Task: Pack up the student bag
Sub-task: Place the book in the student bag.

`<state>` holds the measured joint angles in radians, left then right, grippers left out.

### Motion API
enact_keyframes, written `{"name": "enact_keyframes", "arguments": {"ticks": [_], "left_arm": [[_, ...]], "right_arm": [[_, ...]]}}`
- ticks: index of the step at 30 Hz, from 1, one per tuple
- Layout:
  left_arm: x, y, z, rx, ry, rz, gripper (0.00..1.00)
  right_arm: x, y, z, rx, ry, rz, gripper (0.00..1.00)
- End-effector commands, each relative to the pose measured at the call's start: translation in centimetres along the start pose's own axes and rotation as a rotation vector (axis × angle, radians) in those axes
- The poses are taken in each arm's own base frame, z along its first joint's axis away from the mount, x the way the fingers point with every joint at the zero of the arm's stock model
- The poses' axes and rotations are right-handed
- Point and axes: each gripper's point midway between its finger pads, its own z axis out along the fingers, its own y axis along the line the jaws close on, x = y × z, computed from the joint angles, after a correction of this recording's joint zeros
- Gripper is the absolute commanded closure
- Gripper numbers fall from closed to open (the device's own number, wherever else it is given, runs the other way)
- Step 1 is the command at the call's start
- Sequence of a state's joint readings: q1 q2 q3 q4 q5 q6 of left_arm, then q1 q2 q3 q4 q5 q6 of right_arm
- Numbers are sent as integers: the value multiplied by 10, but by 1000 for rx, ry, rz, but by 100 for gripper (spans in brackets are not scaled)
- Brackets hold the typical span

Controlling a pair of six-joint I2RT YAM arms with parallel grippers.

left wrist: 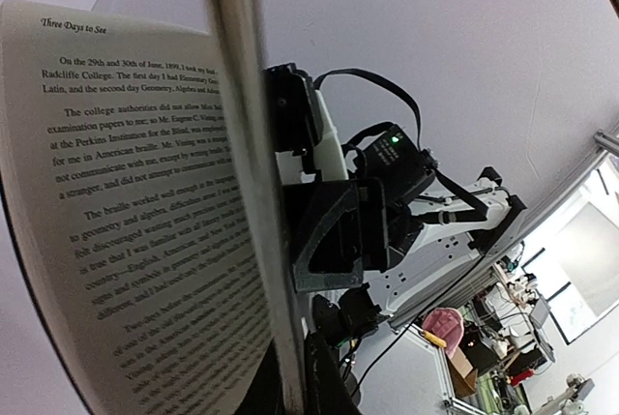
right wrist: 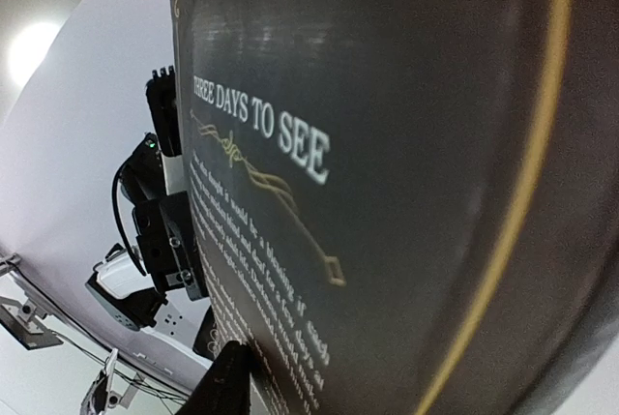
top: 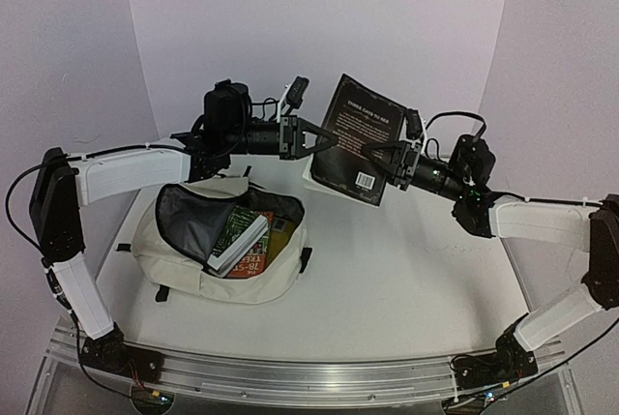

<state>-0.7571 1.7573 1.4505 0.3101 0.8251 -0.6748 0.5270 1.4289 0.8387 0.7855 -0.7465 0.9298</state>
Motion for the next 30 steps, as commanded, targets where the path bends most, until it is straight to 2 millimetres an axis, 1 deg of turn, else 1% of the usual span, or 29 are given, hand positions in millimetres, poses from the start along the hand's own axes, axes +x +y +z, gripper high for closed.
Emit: {"name": "enact_keyframes", "arguments": {"ticks": [1,2,3,5,7,9,11,12,14,15,16,17,19,21,22,23,24,25,26,27,29,30], "left_arm": [[-16,-18,-4,-28,-30,88,91],[-15,-16,-5,-40,-29,84,89],[-14,-14,-6,-54,-30,78,85],[-13,-6,-11,-89,-30,53,75],[-15,12,-23,-161,-38,2,56],[-17,35,-44,-249,-54,-74,44],[-19,54,-74,-326,-81,-134,35],[-16,62,-89,-367,-82,-168,31],[-14,75,-122,-469,-97,-194,25],[-12,79,-139,-530,-100,-197,22],[-10,79,-155,-583,-99,-188,18],[-4,86,-175,-656,-90,-212,15],[4,94,-217,-805,-84,-234,9],[13,95,-258,-938,-91,-250,5],[19,98,-279,-996,-100,-268,2],[27,101,-300,-1050,-110,-295,0],[38,106,-323,-1101,-124,-343,0],[46,108,-339,-1127,-138,-381,0],[58,111,-354,-1144,-147,-435,0],[66,111,-363,-1143,-155,-471,0],[81,111,-374,-1135,-167,-536,0],[87,111,-374,-1126,-169,-554,0]], "right_arm": [[-19,34,-7,-91,-110,-34,80],[-20,36,-8,-100,-118,-31,83],[-21,37,-8,-105,-123,-28,86],[-23,39,-9,-113,-134,-26,95],[-25,41,-12,-111,-150,-29,100],[-29,42,-16,-100,-178,-31,100],[-29,35,-17,-60,-187,-26,100],[-29,30,-17,-31,-186,-27,100],[-25,15,-13,45,-153,-19,100],[-21,9,-11,70,-132,-11,100],[-19,7,-10,82,-116,-9,100],[-15,4,-9,88,-93,-4,100],[-7,-1,-4,93,-40,20,100],[3,-1,3,80,19,47,100],[9,1,9,66,58,56,100],[17,5,16,52,105,63,100],[32,7,24,36,167,75,100],[41,12,31,17,203,80,100],[50,20,39,-9,239,82,100],[58,27,46,-34,267,82,100],[69,36,59,-62,302,86,100],[74,36,64,-67,315,94,100]]}}
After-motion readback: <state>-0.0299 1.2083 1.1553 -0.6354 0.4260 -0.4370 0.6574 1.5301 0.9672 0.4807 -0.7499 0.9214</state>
